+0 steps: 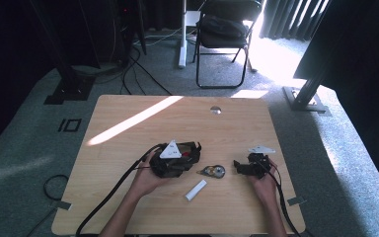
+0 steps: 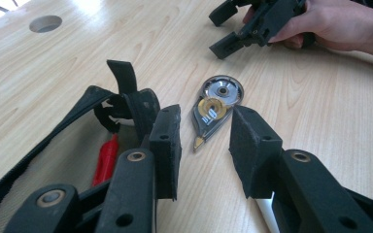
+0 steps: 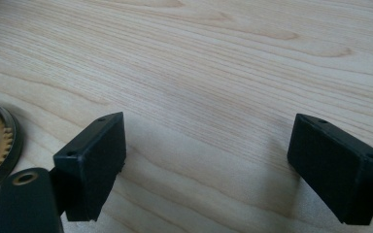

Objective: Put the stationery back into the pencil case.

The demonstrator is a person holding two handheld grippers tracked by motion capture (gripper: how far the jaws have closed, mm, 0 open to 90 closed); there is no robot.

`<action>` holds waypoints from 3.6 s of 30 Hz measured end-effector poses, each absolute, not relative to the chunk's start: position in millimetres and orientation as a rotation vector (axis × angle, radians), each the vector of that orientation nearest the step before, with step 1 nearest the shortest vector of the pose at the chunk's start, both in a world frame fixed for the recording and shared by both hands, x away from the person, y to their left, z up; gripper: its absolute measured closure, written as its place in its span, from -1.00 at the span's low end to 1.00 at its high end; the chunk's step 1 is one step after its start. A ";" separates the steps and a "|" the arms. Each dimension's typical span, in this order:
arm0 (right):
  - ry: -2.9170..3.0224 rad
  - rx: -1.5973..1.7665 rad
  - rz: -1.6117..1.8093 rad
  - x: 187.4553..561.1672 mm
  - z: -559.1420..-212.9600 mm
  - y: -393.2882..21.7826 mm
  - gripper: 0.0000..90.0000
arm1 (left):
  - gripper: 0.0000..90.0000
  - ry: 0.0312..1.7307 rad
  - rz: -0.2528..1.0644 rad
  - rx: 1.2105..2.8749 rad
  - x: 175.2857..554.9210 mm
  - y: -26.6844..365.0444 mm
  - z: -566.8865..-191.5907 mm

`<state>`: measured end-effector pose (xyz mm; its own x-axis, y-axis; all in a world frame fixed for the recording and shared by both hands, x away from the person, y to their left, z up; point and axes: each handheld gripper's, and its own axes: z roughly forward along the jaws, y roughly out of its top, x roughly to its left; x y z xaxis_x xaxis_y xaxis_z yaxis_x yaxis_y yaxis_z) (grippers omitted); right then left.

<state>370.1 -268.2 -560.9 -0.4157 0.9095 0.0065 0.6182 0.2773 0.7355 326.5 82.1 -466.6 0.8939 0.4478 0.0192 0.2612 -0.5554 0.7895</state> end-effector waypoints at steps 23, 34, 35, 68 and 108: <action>2.135 1.376 0.942 370.1 -560.9 -268.2 -0.69 | 0.39 0.490 0.241 2.210 315.1 65.3 -479.6; 2.135 1.376 0.942 370.1 -560.9 -268.2 -0.69 | 0.36 0.481 0.215 2.236 310.2 56.6 -488.7; 2.135 1.376 0.942 370.1 -560.9 -268.2 -0.69 | 0.36 0.482 0.212 2.236 309.9 56.1 -489.3; 2.135 1.376 0.941 370.1 -560.9 -268.2 -0.69 | 0.38 0.466 0.191 2.244 298.1 41.5 -507.2; 2.135 1.376 0.941 370.1 -560.9 -268.2 -0.69 | 0.52 0.535 0.148 2.321 305.3 38.1 -540.1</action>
<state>370.1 -268.2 -560.9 -0.4157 0.9095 0.0064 0.6182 0.2774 0.7354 305.3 38.1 -540.1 0.9065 0.4193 -0.0494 0.3344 -0.6415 0.6904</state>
